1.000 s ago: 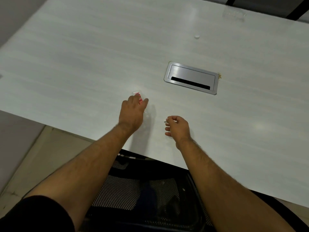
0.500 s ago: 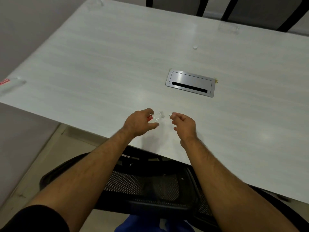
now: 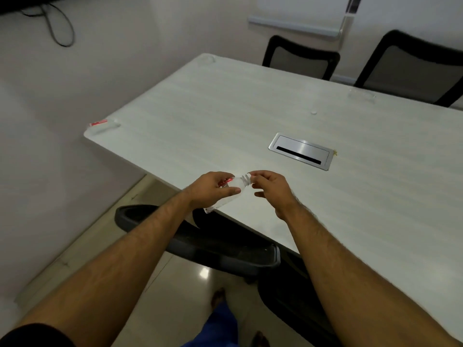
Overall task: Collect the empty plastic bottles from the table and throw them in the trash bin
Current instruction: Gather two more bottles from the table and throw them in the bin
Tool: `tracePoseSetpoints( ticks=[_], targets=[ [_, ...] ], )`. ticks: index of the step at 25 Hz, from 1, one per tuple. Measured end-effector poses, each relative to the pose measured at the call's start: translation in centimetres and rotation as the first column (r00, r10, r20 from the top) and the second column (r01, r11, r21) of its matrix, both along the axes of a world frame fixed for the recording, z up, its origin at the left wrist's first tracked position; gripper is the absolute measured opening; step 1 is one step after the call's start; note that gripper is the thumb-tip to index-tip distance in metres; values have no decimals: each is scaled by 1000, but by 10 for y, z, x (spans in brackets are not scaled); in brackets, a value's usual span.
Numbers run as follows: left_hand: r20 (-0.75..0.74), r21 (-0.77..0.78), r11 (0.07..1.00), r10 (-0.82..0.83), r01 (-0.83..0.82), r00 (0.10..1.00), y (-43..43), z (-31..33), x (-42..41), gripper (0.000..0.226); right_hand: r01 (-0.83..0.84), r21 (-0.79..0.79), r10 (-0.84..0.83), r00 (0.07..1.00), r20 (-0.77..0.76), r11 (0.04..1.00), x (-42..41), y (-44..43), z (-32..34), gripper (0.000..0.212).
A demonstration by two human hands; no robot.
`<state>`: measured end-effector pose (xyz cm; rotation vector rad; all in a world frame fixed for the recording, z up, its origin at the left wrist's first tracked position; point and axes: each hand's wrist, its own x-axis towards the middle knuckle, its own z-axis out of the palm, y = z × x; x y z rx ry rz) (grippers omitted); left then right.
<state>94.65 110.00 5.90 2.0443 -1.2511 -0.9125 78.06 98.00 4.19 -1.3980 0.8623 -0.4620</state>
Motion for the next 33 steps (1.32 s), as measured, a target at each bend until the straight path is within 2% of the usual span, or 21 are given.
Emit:
tracePoseSetpoints(
  ticks=[4, 7, 10, 13, 16, 17, 19, 22, 24, 27, 31, 33],
  targets=[
    [-172, 28, 996, 88, -85, 981, 53, 27, 9, 50, -195, -12, 195, 981, 1, 981, 13, 26, 21, 19],
    [-254, 91, 986, 162, -143, 954, 96, 43, 27, 40, -340, 6, 340, 940, 9, 940, 40, 49, 31, 19],
    [-306, 83, 981, 192, -175, 932, 137, 49, 56, 37, -443, 33, 443, 896, -14, 896, 79, 73, 36, 20],
    [-139, 41, 971, 240, -236, 961, 173, 53, 88, 40, -502, 9, 498, 856, -140, 865, 129, 105, 37, 30],
    [209, -27, 971, 239, -239, 948, 205, 56, 123, 47, -561, 79, 565, 804, -185, 824, 192, 151, 35, 35],
    [312, -48, 974, 225, -221, 923, 214, 56, 131, 49, -578, 51, 576, 793, -199, 814, 210, 164, 33, 35],
    [424, -70, 977, 214, -203, 880, 244, 51, 170, 51, -598, -109, 559, 788, -259, 794, 258, 197, 29, 40],
    [427, -83, 971, 236, -223, 873, 278, 50, 214, 48, -598, -332, 507, 798, -325, 729, 302, 228, 30, 50],
    [368, -136, 959, 282, -248, 886, 295, 51, 244, 45, -598, -333, 515, 800, -309, 729, 329, 242, 28, 59],
    [276, -146, 946, 320, -290, 906, 308, 47, 294, 47, -571, -284, 519, 820, -241, 770, 375, 256, 28, 60],
    [382, -67, 937, 341, -342, 859, 297, 29, 344, 53, -551, -221, 511, 832, -214, 804, 433, 253, 25, 54],
    [570, -78, 936, 324, -343, 755, 284, 21, 378, 55, -541, -129, 504, 831, -236, 831, 470, 243, 19, 52]
  ],
)
